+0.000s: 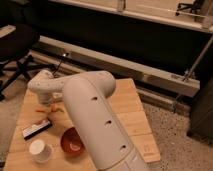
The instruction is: Place the pepper on the white sponge
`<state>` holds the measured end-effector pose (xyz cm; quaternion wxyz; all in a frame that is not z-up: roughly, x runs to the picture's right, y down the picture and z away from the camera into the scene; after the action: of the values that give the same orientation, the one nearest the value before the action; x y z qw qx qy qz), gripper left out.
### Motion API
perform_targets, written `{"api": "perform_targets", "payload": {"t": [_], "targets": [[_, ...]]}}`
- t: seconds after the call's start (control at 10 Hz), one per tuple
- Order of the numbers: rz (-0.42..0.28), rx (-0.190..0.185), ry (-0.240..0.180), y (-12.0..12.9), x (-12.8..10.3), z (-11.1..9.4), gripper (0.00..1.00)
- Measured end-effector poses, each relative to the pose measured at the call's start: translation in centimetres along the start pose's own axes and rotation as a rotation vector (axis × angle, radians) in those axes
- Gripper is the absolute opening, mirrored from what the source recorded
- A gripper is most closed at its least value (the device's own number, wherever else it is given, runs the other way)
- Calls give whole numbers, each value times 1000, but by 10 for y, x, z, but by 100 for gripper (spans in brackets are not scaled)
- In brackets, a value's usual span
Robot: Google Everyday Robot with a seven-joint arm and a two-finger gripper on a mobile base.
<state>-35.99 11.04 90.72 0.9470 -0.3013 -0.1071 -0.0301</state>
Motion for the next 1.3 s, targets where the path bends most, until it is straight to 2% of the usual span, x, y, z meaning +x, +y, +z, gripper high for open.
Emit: {"api": "perform_targets", "payload": {"t": [0.4,0.7,0.8,0.9,1.1,1.3], "targets": [[8,-8,32,-1,15,5,34],[18,7,43,-10,28,-4,34],[35,71,25,-31,45,-46,34],[56,111,28,-41,70,-78,34],[86,143,52,-41,112,-110,34],[117,153,84,-29,153,-126,34]]}}
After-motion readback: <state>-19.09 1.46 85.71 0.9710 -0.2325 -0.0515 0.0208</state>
